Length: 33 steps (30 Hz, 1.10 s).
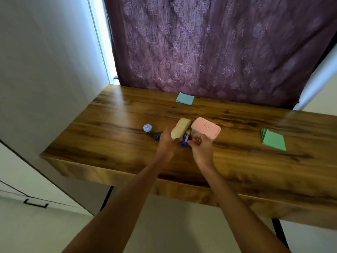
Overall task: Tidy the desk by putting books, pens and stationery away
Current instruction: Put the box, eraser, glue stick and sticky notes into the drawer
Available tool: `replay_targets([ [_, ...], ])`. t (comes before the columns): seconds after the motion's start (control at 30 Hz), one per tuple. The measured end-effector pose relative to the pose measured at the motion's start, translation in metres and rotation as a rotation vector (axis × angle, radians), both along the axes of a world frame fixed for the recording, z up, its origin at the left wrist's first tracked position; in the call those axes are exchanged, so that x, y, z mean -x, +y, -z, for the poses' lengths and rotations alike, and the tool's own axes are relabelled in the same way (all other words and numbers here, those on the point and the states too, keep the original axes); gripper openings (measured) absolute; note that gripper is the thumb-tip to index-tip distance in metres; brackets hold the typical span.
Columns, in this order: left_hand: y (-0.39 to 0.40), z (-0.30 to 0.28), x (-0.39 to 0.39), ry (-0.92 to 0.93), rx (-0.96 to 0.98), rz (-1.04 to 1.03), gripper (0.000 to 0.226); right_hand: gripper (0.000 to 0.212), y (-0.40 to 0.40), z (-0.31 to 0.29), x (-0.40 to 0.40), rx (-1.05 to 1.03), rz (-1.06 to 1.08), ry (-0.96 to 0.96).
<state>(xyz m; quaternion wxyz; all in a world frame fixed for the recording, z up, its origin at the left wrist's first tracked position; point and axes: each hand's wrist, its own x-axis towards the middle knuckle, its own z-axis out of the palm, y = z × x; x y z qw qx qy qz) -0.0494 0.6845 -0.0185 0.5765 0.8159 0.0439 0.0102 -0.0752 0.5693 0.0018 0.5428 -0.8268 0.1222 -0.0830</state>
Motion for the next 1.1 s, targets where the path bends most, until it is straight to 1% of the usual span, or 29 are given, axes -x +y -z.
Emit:
replay_targets([
  [0.1, 0.026, 0.009, 0.016, -0.033, -0.013, -0.021, 0.053, 0.03, 0.021, 0.017, 0.011, -0.013, -0.068, 0.034],
  [0.17, 0.041, 0.018, 0.026, -0.037, -0.025, -0.049, 0.054, 0.032, 0.033, 0.026, 0.018, 0.034, -0.129, 0.074],
  [0.23, 0.054, 0.025, 0.042, -0.045, -0.038, -0.067, 0.05, 0.034, 0.044, 0.035, 0.027, 0.069, -0.182, 0.118],
  [0.37, 0.08, 0.04, 0.07, 0.038, -0.04, -0.085, 0.053, 0.037, 0.06, 0.054, 0.049, 0.133, -0.246, 0.178],
  [0.47, 0.094, 0.046, 0.089, 0.074, -0.037, -0.103, 0.053, 0.036, 0.071, 0.062, 0.068, 0.166, -0.255, 0.157],
  [0.53, 0.1, 0.051, 0.104, 0.053, -0.029, -0.116, 0.049, 0.032, 0.079, 0.068, 0.085, 0.129, -0.198, 0.095],
  [0.57, 0.103, 0.055, 0.112, 0.041, -0.01, -0.137, 0.045, 0.028, 0.083, 0.074, 0.095, 0.076, -0.152, 0.052],
  [0.63, 0.109, 0.065, 0.126, 0.023, 0.138, -0.26, 0.039, 0.017, 0.095, 0.08, 0.113, -0.08, -0.018, 0.011],
  [0.67, 0.111, 0.071, 0.133, 0.015, 0.256, -0.346, 0.039, 0.01, 0.101, 0.085, 0.12, -0.207, 0.069, 0.033],
  [0.7, 0.113, 0.076, 0.142, 0.026, 0.347, -0.444, 0.039, 0.007, 0.107, 0.09, 0.125, -0.376, 0.164, 0.083],
  [0.77, 0.12, 0.086, 0.156, 0.088, 0.464, -0.619, 0.045, 0.014, 0.116, 0.098, 0.131, -0.749, 0.324, 0.261],
  [0.8, 0.124, 0.095, 0.159, 0.145, 0.536, -0.658, 0.051, 0.024, 0.12, 0.103, 0.133, -0.893, 0.356, 0.345],
  [0.87, 0.134, 0.116, 0.156, 0.297, 0.711, -0.671, 0.063, 0.045, 0.126, 0.118, 0.134, -1.093, 0.361, 0.409],
  [0.93, 0.141, 0.133, 0.151, 0.412, 0.849, -0.64, 0.072, 0.052, 0.128, 0.137, 0.132, -1.244, 0.373, 0.383],
  [1.03, 0.147, 0.16, 0.14, 0.433, 1.052, -0.569, 0.072, 0.057, 0.131, 0.166, 0.121, -1.436, 0.471, 0.325],
  [1.1, 0.151, 0.175, 0.131, 0.429, 1.179, -0.535, 0.073, 0.063, 0.132, 0.182, 0.115, -1.493, 0.512, 0.297],
])
